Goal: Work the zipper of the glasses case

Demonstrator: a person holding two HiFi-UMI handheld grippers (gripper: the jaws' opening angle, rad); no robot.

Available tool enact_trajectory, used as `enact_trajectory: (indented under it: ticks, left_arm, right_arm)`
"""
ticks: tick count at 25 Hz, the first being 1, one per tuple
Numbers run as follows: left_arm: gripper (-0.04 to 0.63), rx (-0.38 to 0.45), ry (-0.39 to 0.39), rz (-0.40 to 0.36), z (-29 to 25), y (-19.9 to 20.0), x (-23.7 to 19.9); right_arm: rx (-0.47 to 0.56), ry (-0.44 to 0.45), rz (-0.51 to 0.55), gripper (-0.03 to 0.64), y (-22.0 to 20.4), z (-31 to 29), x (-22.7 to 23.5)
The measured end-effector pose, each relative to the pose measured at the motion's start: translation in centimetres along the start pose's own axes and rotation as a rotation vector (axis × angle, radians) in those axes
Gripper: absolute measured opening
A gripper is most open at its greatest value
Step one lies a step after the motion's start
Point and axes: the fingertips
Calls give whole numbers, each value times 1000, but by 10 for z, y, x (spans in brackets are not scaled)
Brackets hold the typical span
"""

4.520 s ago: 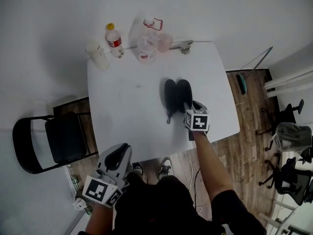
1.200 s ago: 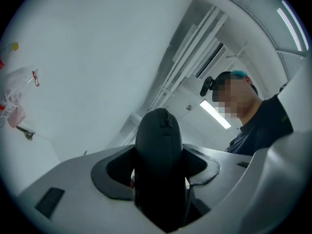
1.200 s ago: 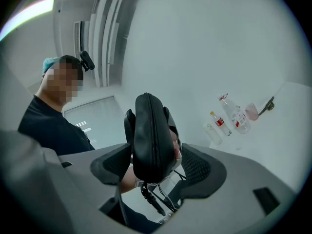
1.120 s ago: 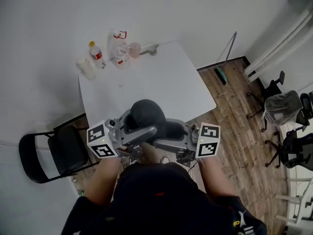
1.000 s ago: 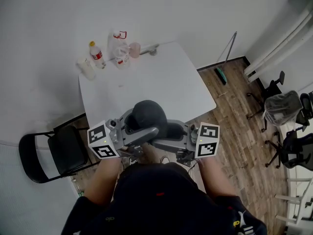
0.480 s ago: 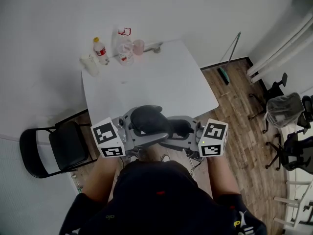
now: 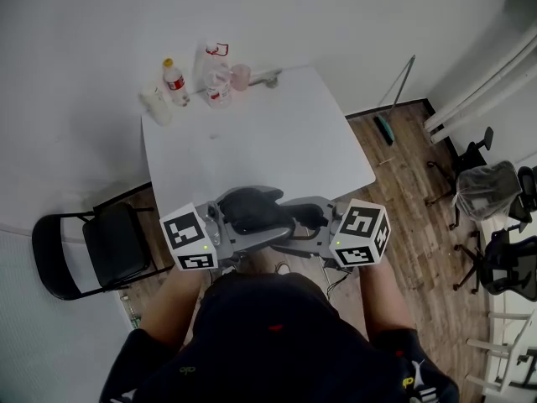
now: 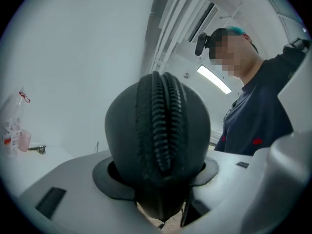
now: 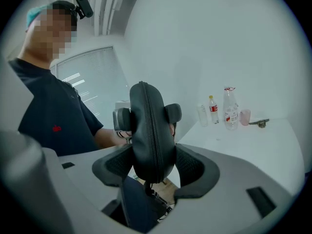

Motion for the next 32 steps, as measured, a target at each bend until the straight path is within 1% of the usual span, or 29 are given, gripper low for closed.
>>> enact_trajectory:
  ticks: [2, 4, 6, 8, 10, 12, 14, 17, 19, 23, 26, 32]
  left_arm:
    - [273, 31, 9, 31, 2, 6, -4]
    - [273, 76, 33, 81, 4, 18, -13]
    - [273, 143, 81, 155, 10, 35, -25]
    - [273, 213, 147, 222, 17, 54, -40]
    - [273, 266, 206, 251, 22, 71, -52]
    - [273, 301, 243, 254, 25, 84, -58]
    - [273, 326, 264, 253, 25, 92, -60]
    - [273, 338, 282, 237, 22, 100, -59]
    - [273, 338, 288, 220, 19, 102, -56]
    - [273, 340, 298, 204, 16, 100, -55]
    - [273, 336, 311, 199, 16, 97, -57]
    - [273, 338, 326, 213, 17, 94, -61]
  right_arm:
    - [31, -3, 18, 279, 7, 1, 0]
    - [93, -18, 55, 279, 18, 7, 1]
    - [161, -53, 97, 279, 27, 20, 0]
    - [237, -96, 117, 279, 31, 34, 1]
    - [305, -157, 117, 279, 30, 43, 8]
    - [339, -232, 112, 279, 22, 45, 17]
    - [359, -297, 98, 267, 13, 41, 24]
    - [381, -349, 80, 224, 9, 32, 27]
    - [373, -369, 93, 201, 12, 25, 26]
    - [379, -391, 111, 119, 25, 10, 24]
    - [374, -408, 133, 86, 32, 4, 24]
    - [356, -402, 129, 83, 36, -3, 25]
Point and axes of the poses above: the fingertips, and each gripper's own axes: z backward along the fingers, x to its right, y out of its top, and after that the axes turned 11 degrees about y, right-handed
